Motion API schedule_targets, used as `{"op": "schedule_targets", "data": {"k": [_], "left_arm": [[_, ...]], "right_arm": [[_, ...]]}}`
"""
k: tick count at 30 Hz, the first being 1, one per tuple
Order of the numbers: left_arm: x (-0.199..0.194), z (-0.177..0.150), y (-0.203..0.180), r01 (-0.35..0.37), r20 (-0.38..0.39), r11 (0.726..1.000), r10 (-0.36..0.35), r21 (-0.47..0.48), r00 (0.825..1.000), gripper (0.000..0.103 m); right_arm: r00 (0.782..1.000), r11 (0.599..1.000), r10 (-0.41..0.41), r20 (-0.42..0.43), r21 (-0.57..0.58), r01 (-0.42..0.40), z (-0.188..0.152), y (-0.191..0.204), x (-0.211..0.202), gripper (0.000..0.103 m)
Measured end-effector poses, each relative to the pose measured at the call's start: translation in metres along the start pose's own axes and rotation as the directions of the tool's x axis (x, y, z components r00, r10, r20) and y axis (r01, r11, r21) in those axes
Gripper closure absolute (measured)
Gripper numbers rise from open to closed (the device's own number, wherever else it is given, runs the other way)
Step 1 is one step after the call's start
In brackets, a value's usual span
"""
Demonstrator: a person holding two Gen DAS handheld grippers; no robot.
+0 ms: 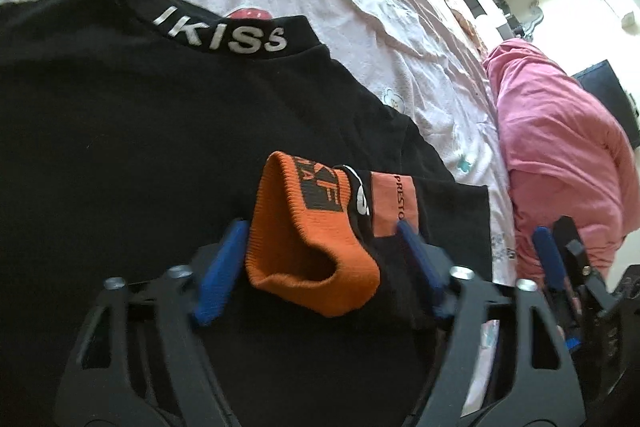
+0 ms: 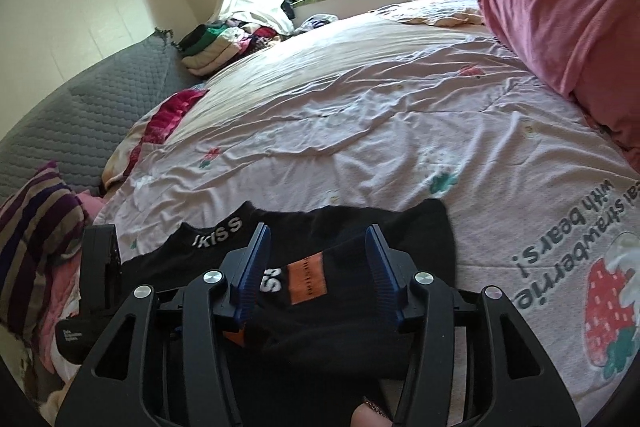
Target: Fold small clothes
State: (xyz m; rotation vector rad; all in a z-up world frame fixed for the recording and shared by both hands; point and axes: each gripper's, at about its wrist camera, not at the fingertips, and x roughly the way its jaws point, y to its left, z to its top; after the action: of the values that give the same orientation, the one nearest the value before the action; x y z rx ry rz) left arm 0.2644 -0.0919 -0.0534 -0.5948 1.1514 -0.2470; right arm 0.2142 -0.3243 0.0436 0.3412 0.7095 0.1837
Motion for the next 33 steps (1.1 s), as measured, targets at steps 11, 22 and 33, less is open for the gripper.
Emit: {"op": "schedule_targets", "data": {"k": [11,22,33], "left_arm": [[-0.034,0.003,-0.024,0.002,0.121,0.991,-0.018,0.132,0.992,0.099],[-0.108,0.009,-0.022,0.039,0.249,0.986,-0.080,0.164,0.965,0.100],[-0.154,0.008,0.009,-0.013,0.346,0.992,-0.032,0.124,0.938,0.100]], "right_arm": [[0.999,0.993,-0.044,0.033,0.113,0.040,0.012,-0.045,-0.014,0.054],[0.999,0.996,-0.049,0.021,0.078,0.048,0.011,-0.037,-0.009,0.054],[0.999,0.998,-0.050,-0.010,0.033,0.050,0.005,-0.024,0.002,0.054]]}}
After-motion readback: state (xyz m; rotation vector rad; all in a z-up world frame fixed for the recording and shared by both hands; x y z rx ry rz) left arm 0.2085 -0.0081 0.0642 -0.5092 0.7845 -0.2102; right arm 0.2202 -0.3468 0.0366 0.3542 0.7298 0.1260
